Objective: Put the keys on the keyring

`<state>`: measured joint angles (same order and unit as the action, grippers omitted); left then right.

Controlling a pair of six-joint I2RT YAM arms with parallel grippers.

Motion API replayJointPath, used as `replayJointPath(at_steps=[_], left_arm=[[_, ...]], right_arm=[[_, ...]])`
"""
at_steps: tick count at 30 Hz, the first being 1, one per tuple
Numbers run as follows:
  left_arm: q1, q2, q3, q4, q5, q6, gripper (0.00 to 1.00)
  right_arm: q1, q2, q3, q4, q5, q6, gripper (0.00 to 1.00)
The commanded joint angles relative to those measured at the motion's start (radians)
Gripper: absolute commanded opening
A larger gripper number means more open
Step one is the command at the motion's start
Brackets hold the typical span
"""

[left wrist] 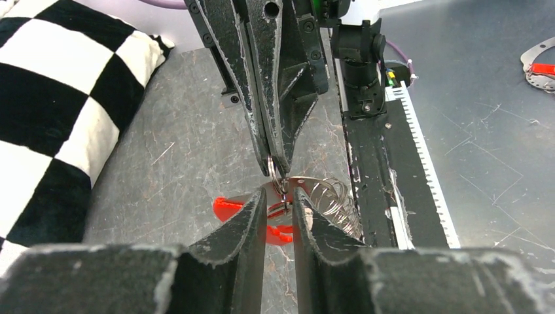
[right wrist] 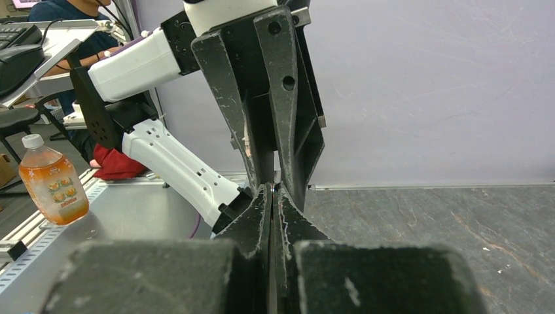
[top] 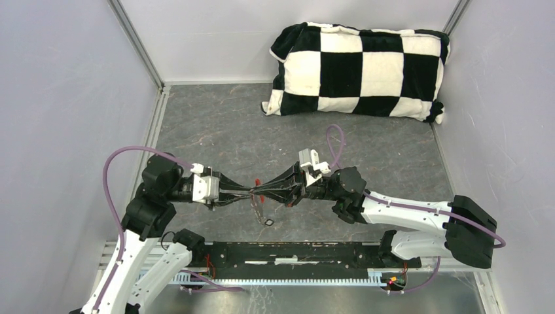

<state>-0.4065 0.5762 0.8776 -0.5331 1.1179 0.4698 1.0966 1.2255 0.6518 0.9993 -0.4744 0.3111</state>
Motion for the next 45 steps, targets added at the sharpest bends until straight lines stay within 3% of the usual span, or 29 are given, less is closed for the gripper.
replayJointPath(at_steps=[1, 8, 14, 18, 19, 22, 27, 31, 34, 40, 45], left_arm=[[-0.002, 0.021, -0.004, 0.012, -0.005, -0.066, 0.26], [-0.003, 0.054, 0.001, 0.014, 0.024, -0.098, 0.17], [-0.002, 0.059, -0.004, 0.055, 0.063, -0.155, 0.19], [-0.002, 0.055, -0.012, 0.056, 0.051, -0.148, 0.03], [-0.002, 0.053, -0.012, 0.057, 0.043, -0.146, 0.02], [-0.002, 0.052, -0.009, 0.035, 0.022, -0.117, 0.02], [-0.002, 0.071, 0.017, -0.08, -0.025, 0.017, 0.02], [-0.003, 0.09, 0.032, -0.139, -0.032, 0.091, 0.02], [-0.002, 0.096, 0.04, -0.155, -0.034, 0.12, 0.02], [-0.003, 0.094, 0.044, -0.162, -0.038, 0.142, 0.02], [-0.002, 0.088, 0.047, -0.163, -0.037, 0.148, 0.02]], right_arm=[[-0.004, -0.009, 0.058, 0.052, -0.004, -0.016, 0.01], [-0.003, 0.002, 0.068, 0.036, -0.013, -0.02, 0.01], [-0.001, -0.006, 0.062, 0.024, 0.0, -0.033, 0.01], [-0.001, -0.008, 0.07, 0.013, -0.01, -0.031, 0.01], [-0.002, -0.011, 0.073, -0.002, -0.011, -0.033, 0.05], [-0.008, -0.04, 0.122, -0.174, -0.023, -0.09, 0.29], [-0.026, -0.044, 0.353, -0.752, -0.08, -0.299, 0.52], [-0.03, 0.009, 0.544, -1.117, -0.124, -0.458, 0.51], [-0.031, 0.056, 0.665, -1.301, -0.132, -0.531, 0.48], [-0.03, 0.128, 0.791, -1.46, -0.16, -0.587, 0.44], [-0.031, 0.159, 0.81, -1.476, -0.18, -0.593, 0.41]])
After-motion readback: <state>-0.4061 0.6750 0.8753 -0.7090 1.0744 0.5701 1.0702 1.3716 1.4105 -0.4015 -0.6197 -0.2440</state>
